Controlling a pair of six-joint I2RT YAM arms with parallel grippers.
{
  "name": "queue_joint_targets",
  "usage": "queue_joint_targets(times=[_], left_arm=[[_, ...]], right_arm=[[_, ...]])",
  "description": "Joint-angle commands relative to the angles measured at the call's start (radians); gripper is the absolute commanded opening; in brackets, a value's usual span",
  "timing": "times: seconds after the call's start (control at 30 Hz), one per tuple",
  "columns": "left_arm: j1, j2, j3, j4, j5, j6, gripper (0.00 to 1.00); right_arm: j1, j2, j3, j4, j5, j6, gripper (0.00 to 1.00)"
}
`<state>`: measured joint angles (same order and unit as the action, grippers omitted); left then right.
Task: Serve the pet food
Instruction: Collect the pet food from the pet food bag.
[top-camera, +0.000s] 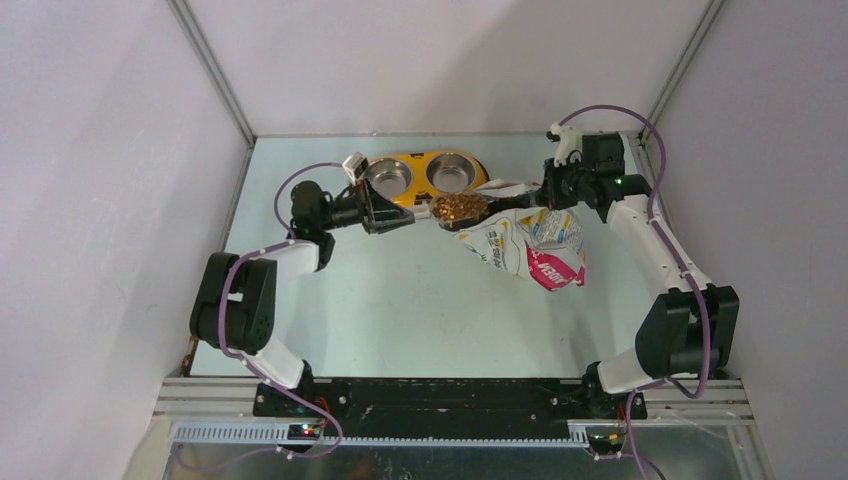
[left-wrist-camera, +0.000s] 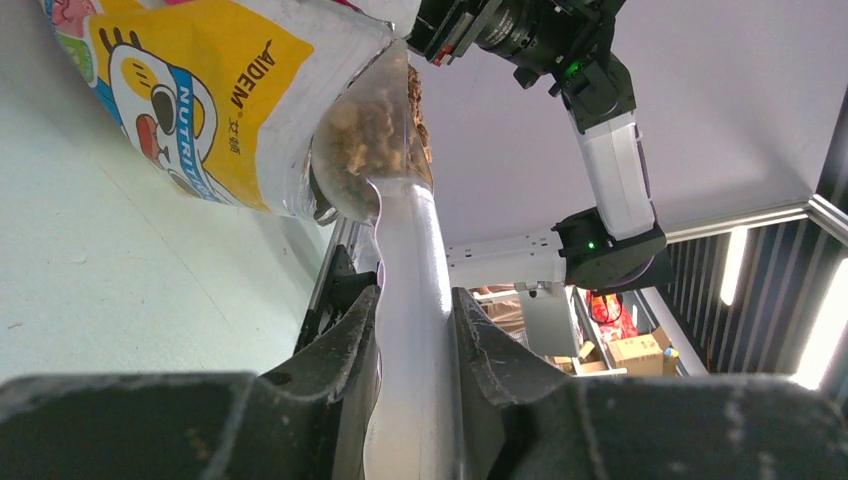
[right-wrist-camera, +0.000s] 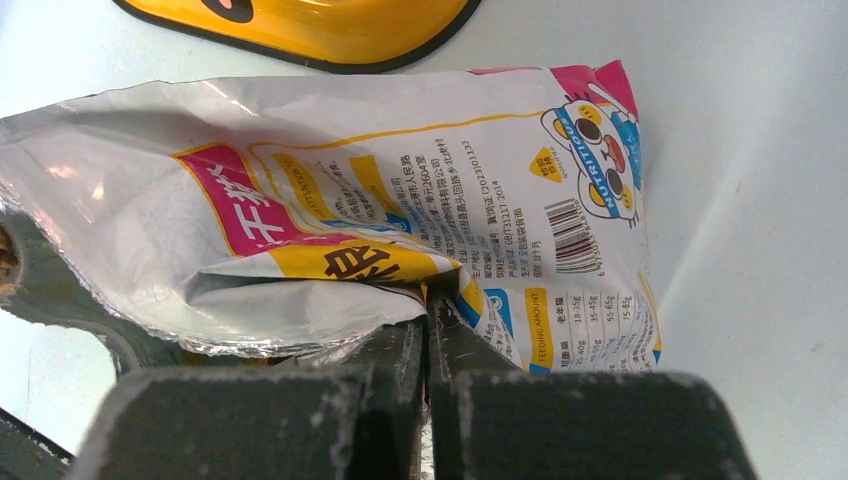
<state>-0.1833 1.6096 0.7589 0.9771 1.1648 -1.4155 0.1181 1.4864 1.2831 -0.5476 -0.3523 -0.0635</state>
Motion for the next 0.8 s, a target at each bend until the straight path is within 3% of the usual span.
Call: queue_joint_targets(times=[0.0, 0.77], left_arm=[[0.023, -0.042, 0.016, 0.052, 0.013, -0.019, 0.0], [0.096, -0.009, 0.028, 0.178, -0.009, -0.133, 0.0]], right_arm=[[-0.038, 0.022, 0.018, -0.023, 0.145, -0.03, 0.0], [-0.042, 0.017, 0.01, -0.029, 0.155, -0.035, 0.0]])
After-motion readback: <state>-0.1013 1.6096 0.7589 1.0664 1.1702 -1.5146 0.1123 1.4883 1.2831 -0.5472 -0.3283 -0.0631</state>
